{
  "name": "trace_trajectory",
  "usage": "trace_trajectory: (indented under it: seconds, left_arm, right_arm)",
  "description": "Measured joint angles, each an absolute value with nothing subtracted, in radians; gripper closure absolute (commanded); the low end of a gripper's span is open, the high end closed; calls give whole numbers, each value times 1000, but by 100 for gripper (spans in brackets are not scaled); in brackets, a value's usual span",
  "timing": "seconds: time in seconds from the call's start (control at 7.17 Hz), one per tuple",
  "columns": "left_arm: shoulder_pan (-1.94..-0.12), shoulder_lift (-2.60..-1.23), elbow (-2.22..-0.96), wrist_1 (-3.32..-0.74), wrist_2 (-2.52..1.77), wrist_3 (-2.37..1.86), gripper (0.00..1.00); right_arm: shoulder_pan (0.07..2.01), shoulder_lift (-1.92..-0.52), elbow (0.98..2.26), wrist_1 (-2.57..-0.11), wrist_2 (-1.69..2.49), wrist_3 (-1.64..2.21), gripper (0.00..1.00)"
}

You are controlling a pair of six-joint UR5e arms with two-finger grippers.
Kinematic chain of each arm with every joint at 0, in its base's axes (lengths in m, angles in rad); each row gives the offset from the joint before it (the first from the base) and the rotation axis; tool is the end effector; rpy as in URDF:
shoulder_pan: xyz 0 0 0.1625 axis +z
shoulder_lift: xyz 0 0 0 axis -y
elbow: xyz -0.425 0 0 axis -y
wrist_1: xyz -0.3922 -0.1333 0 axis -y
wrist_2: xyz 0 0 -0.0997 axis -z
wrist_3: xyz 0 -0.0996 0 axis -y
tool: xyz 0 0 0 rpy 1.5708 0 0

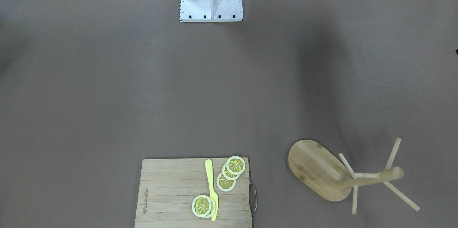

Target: Hang cup on storage rack

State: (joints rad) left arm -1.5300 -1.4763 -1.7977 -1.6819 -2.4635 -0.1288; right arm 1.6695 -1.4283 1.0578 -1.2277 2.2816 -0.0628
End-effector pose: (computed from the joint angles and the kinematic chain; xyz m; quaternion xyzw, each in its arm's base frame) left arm -0.0369 -0.4624 0.5704 0.0729 0.4362 0.0130 0.8968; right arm 0.1196 -0.5143 0.8034 0.0153 -0.3478 0.0216 0.9372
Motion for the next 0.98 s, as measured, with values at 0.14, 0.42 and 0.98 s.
trace_trajectory:
  seconds: [0.14, 0.42, 0.98]
  left_arm:
    - [-1530, -1476, -1798, -1682, -2464, -129, 2]
    - [-1530, -1476, -1798, -1681, -2464, -129, 2]
    - [-1528, -1476, -1795, -1681, -2464, -130, 2]
  right_arm:
    - [1659, -1428, 1084, -1230, 2308, -63, 100]
    - [1614, -1429, 1152, -1231, 2377, -60, 100]
    - [1477, -1433, 1379, -1244, 2417, 75, 100]
